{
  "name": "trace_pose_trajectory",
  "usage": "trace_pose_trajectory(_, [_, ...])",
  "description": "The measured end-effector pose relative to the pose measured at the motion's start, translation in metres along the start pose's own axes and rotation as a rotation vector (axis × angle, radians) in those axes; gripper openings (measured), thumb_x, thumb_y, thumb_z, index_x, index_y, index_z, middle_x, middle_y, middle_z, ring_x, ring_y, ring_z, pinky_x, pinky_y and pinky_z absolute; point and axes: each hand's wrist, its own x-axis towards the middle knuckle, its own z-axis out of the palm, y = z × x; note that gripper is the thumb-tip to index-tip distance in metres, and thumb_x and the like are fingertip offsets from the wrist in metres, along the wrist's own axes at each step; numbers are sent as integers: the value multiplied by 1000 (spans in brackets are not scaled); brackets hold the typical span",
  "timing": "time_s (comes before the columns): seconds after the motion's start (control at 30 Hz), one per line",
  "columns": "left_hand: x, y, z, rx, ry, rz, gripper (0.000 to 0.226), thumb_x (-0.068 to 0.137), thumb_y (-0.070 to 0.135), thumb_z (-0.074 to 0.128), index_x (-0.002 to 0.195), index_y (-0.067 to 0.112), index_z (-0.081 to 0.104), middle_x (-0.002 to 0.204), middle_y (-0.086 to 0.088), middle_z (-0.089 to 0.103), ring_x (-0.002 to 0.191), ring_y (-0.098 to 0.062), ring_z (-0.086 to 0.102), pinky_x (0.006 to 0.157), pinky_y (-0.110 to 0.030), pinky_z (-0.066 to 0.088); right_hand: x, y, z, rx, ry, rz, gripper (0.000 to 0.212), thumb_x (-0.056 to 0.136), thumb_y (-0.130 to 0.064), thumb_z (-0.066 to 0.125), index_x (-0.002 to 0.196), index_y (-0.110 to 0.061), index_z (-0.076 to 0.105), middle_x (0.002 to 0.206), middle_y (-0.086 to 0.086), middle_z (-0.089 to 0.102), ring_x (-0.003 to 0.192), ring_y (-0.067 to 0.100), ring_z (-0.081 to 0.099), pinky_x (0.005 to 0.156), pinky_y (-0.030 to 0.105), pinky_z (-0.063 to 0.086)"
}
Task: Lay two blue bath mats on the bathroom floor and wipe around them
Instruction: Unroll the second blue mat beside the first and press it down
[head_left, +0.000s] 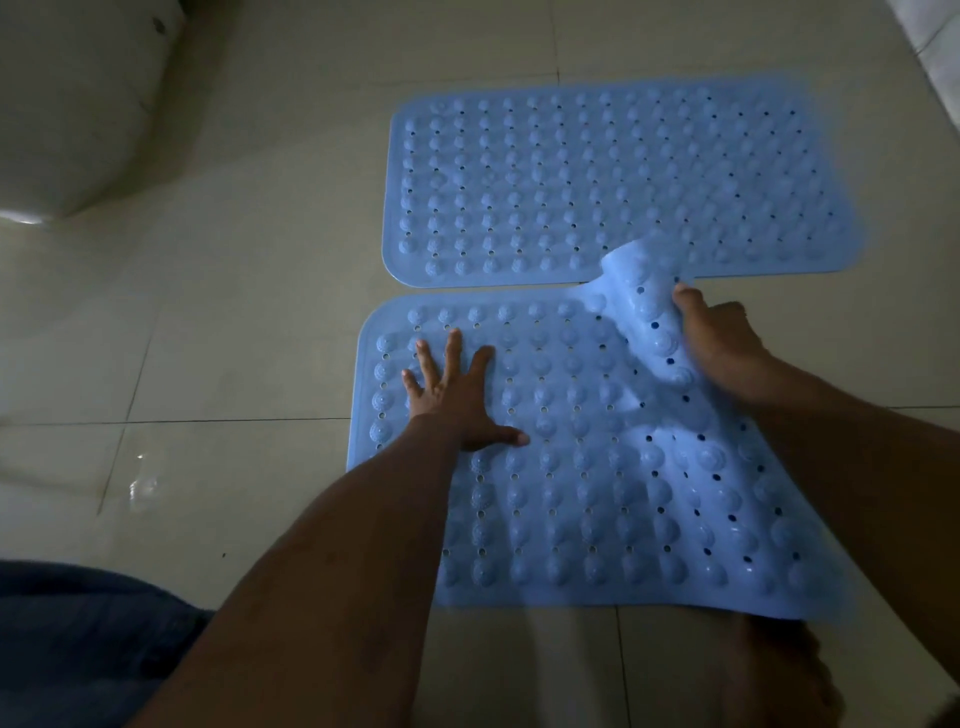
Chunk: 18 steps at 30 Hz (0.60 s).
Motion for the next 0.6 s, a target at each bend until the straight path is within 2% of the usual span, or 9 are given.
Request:
trace_pose_trajectory(0.07, [-1,3,-4,18,-22,18,137,52,89,72,157,46,-3,167,4,-25,145,-54,-28,114,-77,3,2,0,-10,64,49,26,113,57,-87,59,134,-4,50,132,21,61,107,35,64,92,45,50])
trace_pose_trajectory(0.1, [-1,4,-6,18,-36,18,137,52,89,72,157,48,-5,167,6,-25,144,-55,-28,113,-78,3,1,0,-17,62,80,32,111,57,-82,66,134,-4,49,132,20,60,110,36,63,94,45,51])
trace_pose_trajectory(0.17, [-1,12,-9,4,-78,-5,141,50,91,71,157,48,-10,165,4,-31,142,-56,-32,111,-81,0,4,6,-32,-20,211,15,88,74,-56,75,137,-4,43,139,19,54,126,37,54,104,46,44])
trace_pose_trajectory(0.23, [-1,28,-12,-32,-132,-58,149,45,95,68,157,41,-15,162,-2,-38,141,-55,-35,107,-84,-5,7,17,-47,-202,449,-9,71,77,-36,74,133,-8,41,140,21,49,130,40,47,106,51,37])
trace_pose_trajectory(0.3, [1,48,-13,-65,-162,-121,156,45,97,65,158,32,-19,159,-10,-42,140,-55,-36,105,-85,-6,9,28,-54,-327,650,-66,72,72,-40,77,128,-10,44,137,23,45,128,42,42,103,54,33])
trace_pose_trajectory(0.33, [2,57,-12,-72,-165,-147,157,46,97,64,158,27,-21,158,-13,-43,140,-55,-36,105,-85,-6,9,31,-56,-332,683,-101,69,72,-43,77,126,-11,47,136,23,45,128,43,41,103,54,32])
trace_pose_trajectory(0.47, [4,69,-1,-44,-95,-141,157,50,100,57,158,14,-19,159,-12,-41,143,-48,-38,106,-84,-5,14,32,-51,-411,498,-116,53,80,-58,65,117,-20,59,135,18,41,131,41,36,105,53,31])
trace_pose_trajectory(0.53, [4,65,5,-60,-69,-108,158,50,101,55,159,12,-17,161,-5,-39,145,-43,-36,108,-82,-3,17,39,-40,-423,394,-68,60,81,-57,62,128,-20,54,141,17,36,137,39,30,108,56,28])
trace_pose_trajectory(0.6, [5,62,6,-75,-56,-98,157,49,102,54,159,16,-17,162,-2,-38,146,-41,-35,110,-81,-4,23,56,-26,-415,272,42,75,82,-58,60,144,-22,39,156,15,22,148,36,15,113,60,20])
